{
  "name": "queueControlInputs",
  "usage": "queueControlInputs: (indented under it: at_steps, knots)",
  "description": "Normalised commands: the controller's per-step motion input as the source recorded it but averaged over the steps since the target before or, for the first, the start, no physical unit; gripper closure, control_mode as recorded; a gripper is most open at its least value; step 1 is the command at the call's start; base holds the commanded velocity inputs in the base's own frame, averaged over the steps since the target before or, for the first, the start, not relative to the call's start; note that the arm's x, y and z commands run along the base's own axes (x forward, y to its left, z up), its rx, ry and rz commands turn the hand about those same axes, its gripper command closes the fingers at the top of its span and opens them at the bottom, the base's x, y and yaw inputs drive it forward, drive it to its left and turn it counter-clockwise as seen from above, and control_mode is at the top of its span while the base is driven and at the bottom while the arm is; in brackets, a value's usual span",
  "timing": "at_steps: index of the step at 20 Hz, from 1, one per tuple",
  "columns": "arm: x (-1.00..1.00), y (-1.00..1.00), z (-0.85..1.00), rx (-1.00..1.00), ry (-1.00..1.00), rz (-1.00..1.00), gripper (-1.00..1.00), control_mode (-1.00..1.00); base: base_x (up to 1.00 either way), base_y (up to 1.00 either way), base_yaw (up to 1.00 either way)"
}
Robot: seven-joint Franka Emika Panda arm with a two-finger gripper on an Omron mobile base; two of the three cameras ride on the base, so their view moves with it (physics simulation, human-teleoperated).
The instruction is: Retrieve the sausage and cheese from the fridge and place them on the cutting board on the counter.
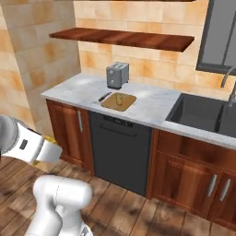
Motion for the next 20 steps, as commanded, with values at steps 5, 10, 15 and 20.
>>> queueControlInputs:
  at_steps: [5,10,15,20]
  knots:
    - [0.00,0.00,0.00,0.00,0.00,0.00,1.00,1.00,0.73,0.40,-0.08]
    - [0.00,0.00,0.00,0.00,0.00,0.00,1.00,1.00,0.75,0.00,-0.17]
    - [0.00,0.00,0.00,0.00,0.00,0.00,1.00,1.00,0.87,0.29,-0.30]
    - [0.00,0.00,0.00,0.00,0.00,0.00,1.00,1.00,0.75,0.58,-0.32]
